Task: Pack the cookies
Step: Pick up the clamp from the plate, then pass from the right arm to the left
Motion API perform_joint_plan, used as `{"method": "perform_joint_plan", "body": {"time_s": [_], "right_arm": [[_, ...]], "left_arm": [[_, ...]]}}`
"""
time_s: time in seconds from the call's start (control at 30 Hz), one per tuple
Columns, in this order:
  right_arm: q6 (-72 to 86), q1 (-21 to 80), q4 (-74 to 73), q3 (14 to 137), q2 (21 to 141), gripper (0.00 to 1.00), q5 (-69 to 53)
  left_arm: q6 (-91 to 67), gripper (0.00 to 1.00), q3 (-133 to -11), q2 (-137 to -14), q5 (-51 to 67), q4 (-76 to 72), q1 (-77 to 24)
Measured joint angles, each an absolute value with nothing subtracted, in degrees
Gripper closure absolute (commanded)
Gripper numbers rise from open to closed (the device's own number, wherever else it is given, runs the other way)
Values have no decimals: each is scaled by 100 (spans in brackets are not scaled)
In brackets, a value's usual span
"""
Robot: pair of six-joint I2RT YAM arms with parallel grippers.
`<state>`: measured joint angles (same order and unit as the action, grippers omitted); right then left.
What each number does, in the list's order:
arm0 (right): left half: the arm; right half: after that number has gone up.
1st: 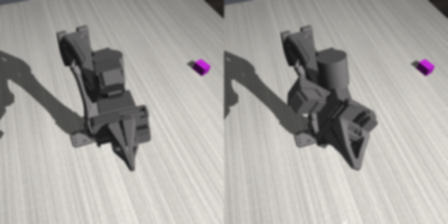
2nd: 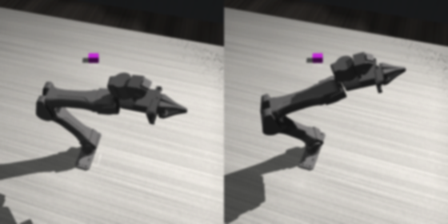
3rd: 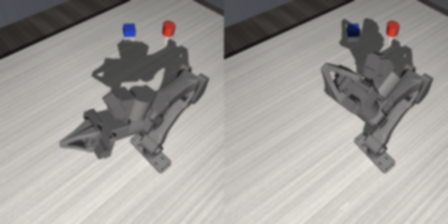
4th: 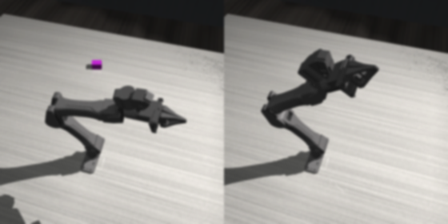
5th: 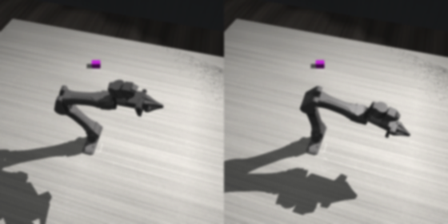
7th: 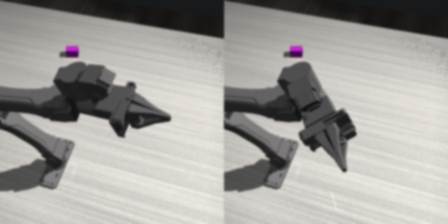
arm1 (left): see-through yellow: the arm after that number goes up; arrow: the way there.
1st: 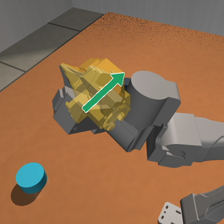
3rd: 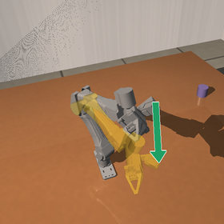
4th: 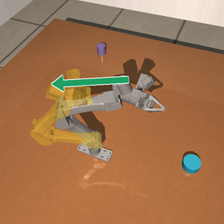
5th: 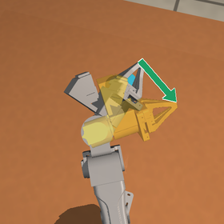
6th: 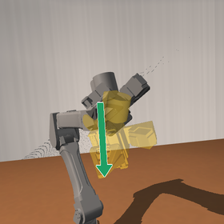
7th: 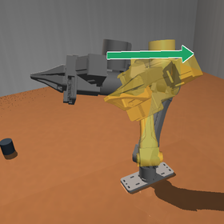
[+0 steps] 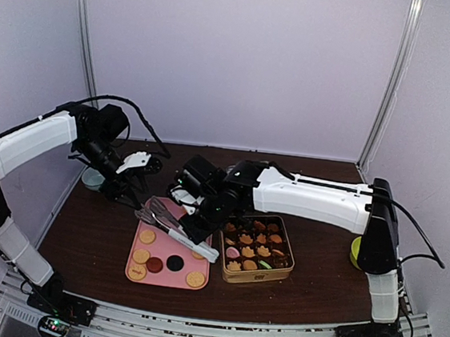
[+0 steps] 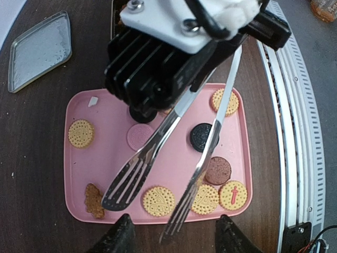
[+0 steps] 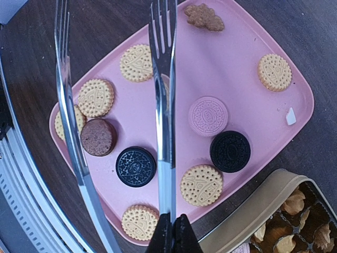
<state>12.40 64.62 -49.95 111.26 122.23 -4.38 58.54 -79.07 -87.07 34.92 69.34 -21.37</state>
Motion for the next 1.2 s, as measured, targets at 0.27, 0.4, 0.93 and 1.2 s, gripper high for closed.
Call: {"method": "perform_joint_plan", "body": {"time_s": [0.27,0.4,0.93,1.2], "right_arm": [[1052,6578,-5017,11216,12197,100,-298],[1017,6587,-5004,11212,12169,100,-226],[624,6646,-4873,11089,11795,53,51],[1219,6182,-3146,9118,9985,10,71]], "left_arm": [[5887,59,-7915,-8947,3450,7107,-2171],[5999,65,-7931,-9067,3483,7367,-2178],[6215,100,-8042,-9393,3918,7983,-2309],[5572,100,-8307,-9734,4801,7881,-2303]]}}
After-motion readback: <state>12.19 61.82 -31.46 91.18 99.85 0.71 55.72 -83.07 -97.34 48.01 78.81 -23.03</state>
